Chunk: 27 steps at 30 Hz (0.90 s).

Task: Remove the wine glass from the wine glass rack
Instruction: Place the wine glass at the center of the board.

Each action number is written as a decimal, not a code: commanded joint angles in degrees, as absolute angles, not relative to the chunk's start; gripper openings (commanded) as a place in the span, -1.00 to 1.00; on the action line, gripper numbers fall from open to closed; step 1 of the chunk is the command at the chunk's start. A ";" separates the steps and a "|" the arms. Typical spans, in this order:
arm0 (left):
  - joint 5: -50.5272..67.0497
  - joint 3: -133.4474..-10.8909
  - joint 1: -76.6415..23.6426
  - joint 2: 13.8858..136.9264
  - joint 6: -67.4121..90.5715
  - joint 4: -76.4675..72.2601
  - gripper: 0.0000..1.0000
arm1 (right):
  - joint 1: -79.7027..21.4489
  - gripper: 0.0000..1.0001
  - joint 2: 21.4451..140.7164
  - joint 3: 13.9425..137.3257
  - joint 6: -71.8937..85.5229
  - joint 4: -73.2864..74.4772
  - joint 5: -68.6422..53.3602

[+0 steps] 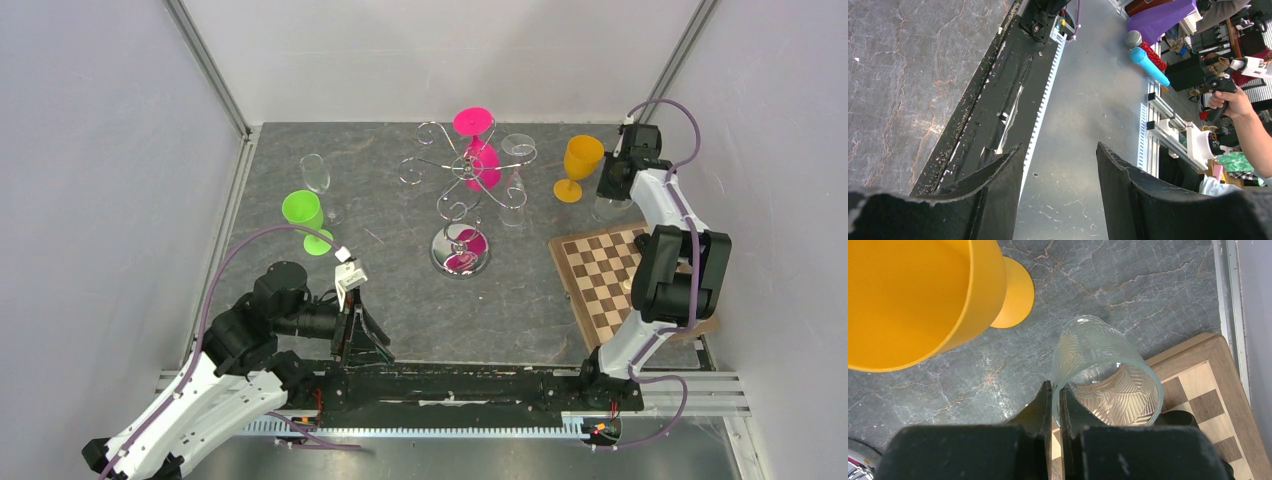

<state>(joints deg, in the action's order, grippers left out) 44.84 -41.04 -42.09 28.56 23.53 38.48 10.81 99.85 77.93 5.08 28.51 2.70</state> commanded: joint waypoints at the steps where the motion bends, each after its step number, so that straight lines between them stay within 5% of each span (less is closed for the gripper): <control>1: 44.12 -41.24 -41.75 28.22 24.67 37.48 0.23 | 11.22 -1.00 100.56 81.81 5.10 25.73 4.22; 27: 44.30 -41.13 -41.77 27.77 24.68 37.44 0.23 | 11.30 -0.15 98.74 86.64 6.18 27.51 4.29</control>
